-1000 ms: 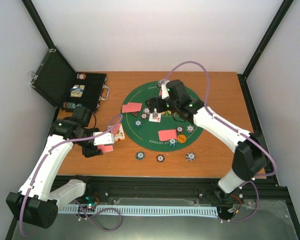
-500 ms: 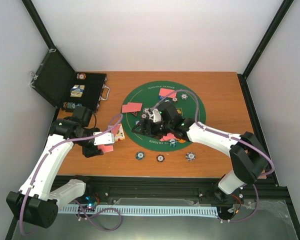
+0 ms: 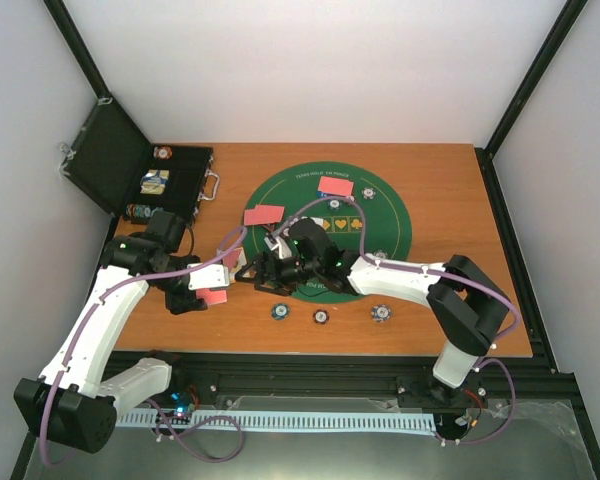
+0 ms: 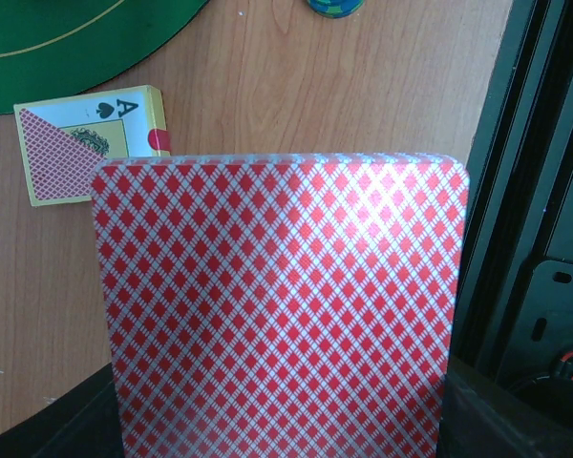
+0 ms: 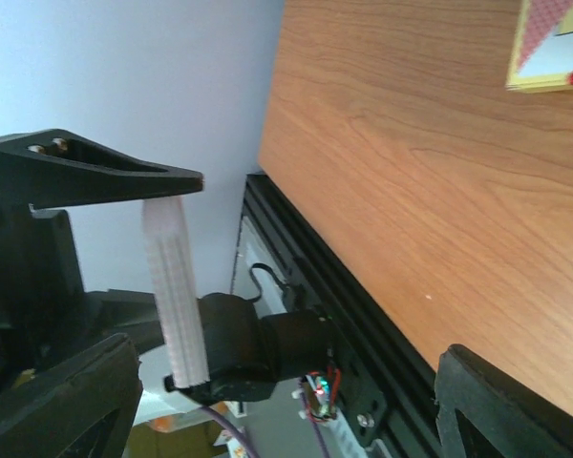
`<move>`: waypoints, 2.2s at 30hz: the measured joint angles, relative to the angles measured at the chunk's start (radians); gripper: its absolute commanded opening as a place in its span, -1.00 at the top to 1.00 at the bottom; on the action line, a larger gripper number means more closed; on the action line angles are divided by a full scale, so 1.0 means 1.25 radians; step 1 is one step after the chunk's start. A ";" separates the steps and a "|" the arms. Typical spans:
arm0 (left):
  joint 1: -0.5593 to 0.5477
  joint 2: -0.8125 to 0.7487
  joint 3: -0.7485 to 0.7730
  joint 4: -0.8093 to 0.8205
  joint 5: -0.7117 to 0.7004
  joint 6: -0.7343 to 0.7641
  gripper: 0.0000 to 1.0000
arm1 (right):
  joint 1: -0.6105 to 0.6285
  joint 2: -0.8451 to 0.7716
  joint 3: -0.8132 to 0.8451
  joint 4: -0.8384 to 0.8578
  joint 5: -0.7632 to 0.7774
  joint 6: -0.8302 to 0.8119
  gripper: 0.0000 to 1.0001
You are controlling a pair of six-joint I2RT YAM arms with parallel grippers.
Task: Distribute texas hold em gaming equipment
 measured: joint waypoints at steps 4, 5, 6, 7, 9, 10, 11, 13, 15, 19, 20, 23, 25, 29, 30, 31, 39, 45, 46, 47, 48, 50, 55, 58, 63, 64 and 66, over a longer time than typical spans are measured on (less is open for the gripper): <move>0.000 0.000 0.000 0.001 0.000 0.000 0.98 | 0.019 0.020 0.004 0.070 -0.009 0.042 -0.55; 0.000 0.000 0.000 0.002 0.001 0.000 0.98 | 0.025 0.027 0.007 0.085 -0.009 0.052 -0.50; 0.000 0.000 0.000 0.002 0.002 0.000 0.98 | 0.032 0.035 0.010 0.099 -0.009 0.063 -0.45; 0.000 0.000 0.000 0.003 0.003 0.000 0.98 | 0.038 0.041 0.012 0.111 -0.010 0.070 -0.41; 0.000 0.000 0.000 0.006 0.005 0.000 0.98 | 0.049 0.052 0.015 0.134 -0.011 0.091 -0.36; 0.000 0.000 0.000 0.008 0.006 0.000 0.98 | 0.055 0.060 0.019 0.146 -0.012 0.101 -0.34; 0.000 0.000 0.000 0.009 0.007 0.000 0.98 | 0.059 0.066 0.023 0.154 -0.013 0.107 -0.33; 0.000 0.001 0.000 0.010 0.008 0.000 0.99 | 0.066 0.081 0.033 0.172 -0.015 0.119 -0.32; 0.000 0.000 0.000 0.011 0.009 0.000 0.99 | 0.072 0.096 0.042 0.190 -0.018 0.130 -0.32; 0.000 0.000 0.000 0.011 0.010 0.000 0.98 | 0.083 0.118 0.058 0.221 -0.023 0.145 -0.32; 0.000 0.000 0.000 0.012 0.010 0.000 0.98 | 0.085 0.125 0.062 0.234 -0.025 0.150 -0.32; 0.000 0.000 0.000 0.012 0.010 0.000 0.99 | 0.090 0.149 0.071 0.270 -0.030 0.166 -0.32; 0.000 0.000 0.000 0.012 0.010 0.000 0.98 | 0.093 0.166 0.079 0.280 -0.033 0.173 -0.31; 0.000 0.000 0.000 0.012 0.010 0.000 0.98 | 0.099 0.204 0.107 0.287 -0.039 0.184 -0.25; 0.000 0.000 0.000 0.012 0.010 0.000 0.99 | 0.100 0.214 0.113 0.294 -0.042 0.188 -0.22; 0.000 0.000 0.000 0.012 0.011 0.000 0.99 | 0.101 0.222 0.115 0.300 -0.043 0.193 -0.20; 0.000 -0.001 0.000 0.011 0.011 0.000 0.99 | 0.096 0.233 0.100 0.348 -0.052 0.208 -0.07; 0.000 0.000 -0.001 0.013 0.028 0.000 0.98 | 0.081 0.187 0.035 0.369 -0.062 0.191 0.02; 0.000 0.000 -0.001 0.015 0.029 0.000 0.98 | 0.077 0.178 0.026 0.366 -0.062 0.187 0.05; 0.000 0.000 -0.001 0.016 0.030 0.000 0.98 | 0.074 0.172 0.022 0.363 -0.063 0.183 0.09; 0.000 0.000 -0.001 0.018 0.031 0.000 0.98 | 0.073 0.168 0.020 0.359 -0.063 0.178 0.12; 0.000 0.000 -0.001 0.018 0.030 0.000 0.98 | 0.071 0.160 0.019 0.349 -0.063 0.170 0.18; 0.000 0.000 -0.001 0.018 0.027 0.000 0.98 | 0.067 0.141 0.017 0.316 -0.062 0.149 0.02; 0.000 0.000 -0.001 0.017 0.023 0.000 0.99 | 0.064 0.135 0.014 0.295 -0.062 0.137 -0.25; 0.000 0.000 0.000 0.011 0.023 0.000 0.98 | 0.075 0.158 0.060 0.252 -0.070 0.100 -0.36; 0.000 0.001 0.002 0.006 0.025 0.000 0.98 | 0.079 0.165 0.072 0.249 -0.072 0.095 -0.36; 0.000 0.004 0.009 -0.004 0.031 0.000 0.98 | 0.089 0.182 0.102 0.245 -0.085 0.079 -0.35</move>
